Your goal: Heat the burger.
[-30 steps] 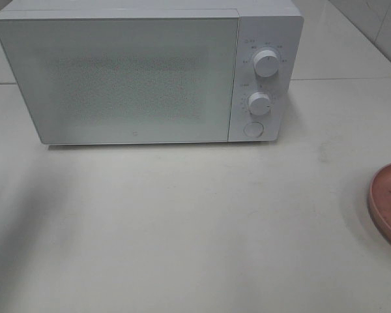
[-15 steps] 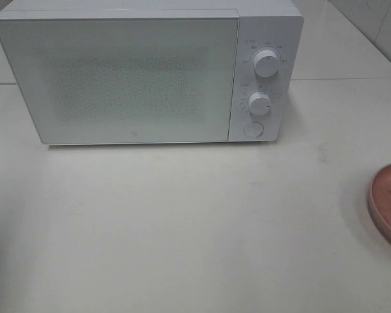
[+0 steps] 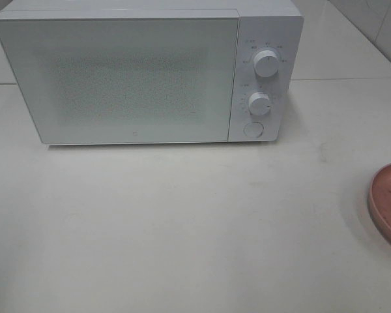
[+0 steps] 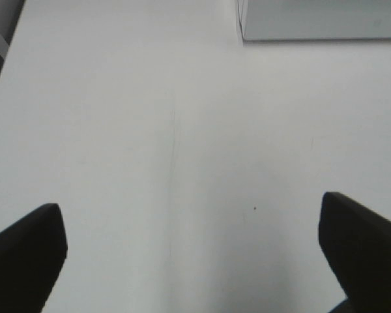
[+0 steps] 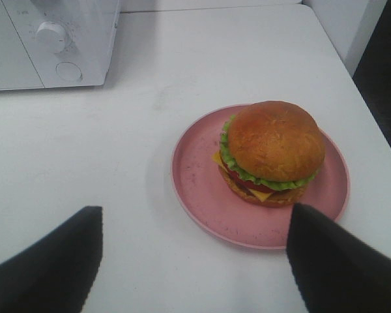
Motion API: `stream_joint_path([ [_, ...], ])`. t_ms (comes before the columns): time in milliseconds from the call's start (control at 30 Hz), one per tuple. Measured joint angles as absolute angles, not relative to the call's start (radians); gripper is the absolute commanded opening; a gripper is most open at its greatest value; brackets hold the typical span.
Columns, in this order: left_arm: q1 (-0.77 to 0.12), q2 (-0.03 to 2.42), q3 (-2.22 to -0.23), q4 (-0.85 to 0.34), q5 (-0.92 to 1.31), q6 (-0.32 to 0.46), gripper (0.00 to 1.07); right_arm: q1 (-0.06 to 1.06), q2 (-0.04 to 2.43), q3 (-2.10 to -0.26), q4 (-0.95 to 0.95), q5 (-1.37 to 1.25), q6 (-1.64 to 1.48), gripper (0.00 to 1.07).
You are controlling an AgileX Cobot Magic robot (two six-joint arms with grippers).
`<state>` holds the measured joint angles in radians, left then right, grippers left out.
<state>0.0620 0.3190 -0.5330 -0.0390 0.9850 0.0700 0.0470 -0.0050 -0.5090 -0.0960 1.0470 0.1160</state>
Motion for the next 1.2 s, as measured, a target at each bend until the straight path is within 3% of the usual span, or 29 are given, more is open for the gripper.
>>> stream_joint_path([
  [400, 0.062, 0.076, -0.500, -0.028, 1.041, 0.016, 1.00, 0.047, -0.005, -0.509, -0.096, 1.047, 0.116, 0.75],
  [1200, 0.062, -0.004, -0.500, -0.026, 1.042, 0.016, 1.00, 0.047, -0.005, -0.509, -0.096, 1.047, 0.116, 0.75],
])
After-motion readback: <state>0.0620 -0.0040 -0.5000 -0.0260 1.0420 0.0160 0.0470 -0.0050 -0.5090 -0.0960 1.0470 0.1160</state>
